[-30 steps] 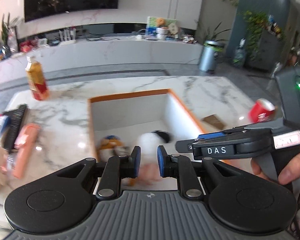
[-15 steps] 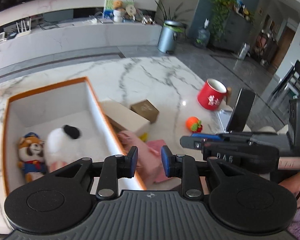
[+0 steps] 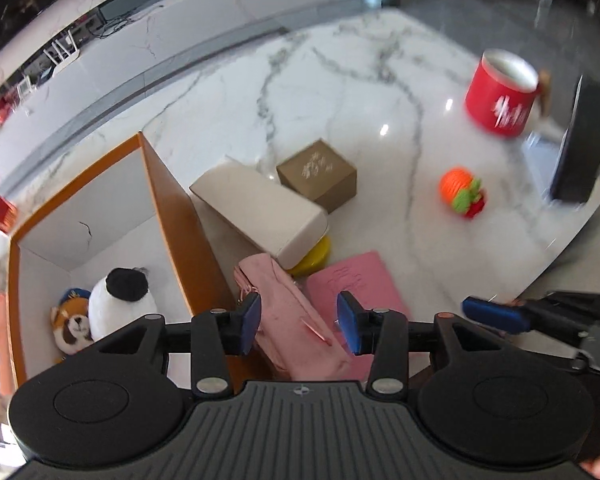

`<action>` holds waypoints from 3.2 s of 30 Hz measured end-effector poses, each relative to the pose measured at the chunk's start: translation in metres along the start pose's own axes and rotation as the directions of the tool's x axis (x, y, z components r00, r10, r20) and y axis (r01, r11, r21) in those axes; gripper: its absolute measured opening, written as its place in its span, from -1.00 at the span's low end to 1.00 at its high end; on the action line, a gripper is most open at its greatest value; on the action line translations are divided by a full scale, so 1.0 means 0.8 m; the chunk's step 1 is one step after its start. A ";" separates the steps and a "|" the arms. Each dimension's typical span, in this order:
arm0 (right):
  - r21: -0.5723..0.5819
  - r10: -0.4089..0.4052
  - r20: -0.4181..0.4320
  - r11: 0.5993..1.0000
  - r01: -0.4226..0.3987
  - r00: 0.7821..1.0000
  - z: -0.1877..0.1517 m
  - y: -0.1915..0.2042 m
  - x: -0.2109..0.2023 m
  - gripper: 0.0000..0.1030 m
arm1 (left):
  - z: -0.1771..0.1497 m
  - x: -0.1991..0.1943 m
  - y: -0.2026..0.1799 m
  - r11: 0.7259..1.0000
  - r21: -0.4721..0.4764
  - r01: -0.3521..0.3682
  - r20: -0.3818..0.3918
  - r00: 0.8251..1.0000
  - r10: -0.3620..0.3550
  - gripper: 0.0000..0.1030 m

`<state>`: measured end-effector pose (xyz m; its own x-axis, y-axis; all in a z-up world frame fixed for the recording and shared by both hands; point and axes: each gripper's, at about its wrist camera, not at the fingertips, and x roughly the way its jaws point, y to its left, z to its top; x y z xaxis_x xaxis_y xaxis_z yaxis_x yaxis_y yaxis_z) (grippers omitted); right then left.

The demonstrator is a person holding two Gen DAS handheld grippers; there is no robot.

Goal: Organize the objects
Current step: 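Move the left gripper to the pink pouch and grasp it, then close the left gripper on the pink pouch while the right gripper grasps the pink card wallet, then lift the pink pouch with the left gripper while the right gripper lifts the pink wallet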

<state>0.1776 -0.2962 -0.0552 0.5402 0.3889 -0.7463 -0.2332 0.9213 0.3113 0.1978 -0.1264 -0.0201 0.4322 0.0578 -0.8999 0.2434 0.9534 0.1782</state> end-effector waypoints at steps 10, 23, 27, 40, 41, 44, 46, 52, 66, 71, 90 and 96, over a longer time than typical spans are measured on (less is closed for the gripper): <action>-0.044 0.067 -0.045 0.997 -0.069 0.997 -0.009 0.008 0.019 -0.28 | 0.001 0.036 -0.027 0.993 0.084 -0.086 -0.087 0.992 0.093 0.05; -0.125 0.048 -0.070 0.991 -0.057 0.996 -0.019 0.023 0.050 0.11 | -0.015 0.003 -0.020 0.992 0.095 -0.080 0.076 0.994 0.073 -0.69; -0.154 0.045 -0.068 0.986 -0.055 0.997 -0.022 0.039 0.067 0.54 | -0.023 -0.003 -0.018 0.992 0.103 -0.067 0.102 0.993 0.057 -0.70; -0.174 -0.063 -0.073 0.983 0.050 0.995 -0.025 0.019 0.062 0.51 | -0.043 -0.007 -0.025 0.997 0.074 0.001 0.186 0.982 -0.014 -0.72; -0.165 -0.072 -0.079 0.985 0.058 0.994 -0.025 0.012 0.059 0.51 | -0.044 -0.007 -0.029 0.997 0.073 0.006 0.196 0.980 -0.020 -0.72; -0.135 -0.073 -0.091 0.989 0.060 0.993 -0.023 -0.008 0.051 0.50 | -0.047 -0.002 -0.042 0.997 0.079 0.018 0.225 0.974 -0.036 -0.71; -0.128 -0.082 -0.093 0.989 0.070 0.992 -0.021 -0.013 0.050 0.48 | -0.049 0.000 -0.051 0.996 0.089 0.011 0.228 0.973 -0.031 -0.69; -0.186 -0.116 -0.065 0.977 0.102 0.991 -0.022 -0.004 0.046 0.50 | -0.053 0.000 -0.037 0.993 0.022 0.112 0.199 0.973 -0.114 -0.55; -0.380 -0.227 0.065 0.895 0.234 0.972 -0.032 0.037 0.071 0.61 | -0.051 0.009 0.012 0.961 -0.203 0.190 0.140 0.977 -0.163 -0.04; -0.432 -0.269 0.090 0.857 0.281 0.959 -0.038 0.044 0.071 0.39 | -0.051 0.009 0.023 0.917 -0.244 0.316 0.174 0.944 -0.279 -0.18; -0.109 -0.041 0.044 0.993 0.046 0.998 -0.008 -0.012 0.007 -0.59 | -0.060 -0.001 -0.002 0.953 -0.196 0.230 0.228 0.956 -0.184 0.12; 0.059 0.067 0.036 0.996 -0.069 0.997 -0.001 -0.039 0.001 -0.61 | -0.061 0.005 0.003 0.939 -0.213 0.269 0.224 0.949 -0.221 0.05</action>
<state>0.1847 -0.3249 -0.0659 0.5521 0.4494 -0.7023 -0.2218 0.8911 0.3959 0.1575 -0.1090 -0.0426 0.5507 -0.2222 -0.8046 0.1599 0.9742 -0.1596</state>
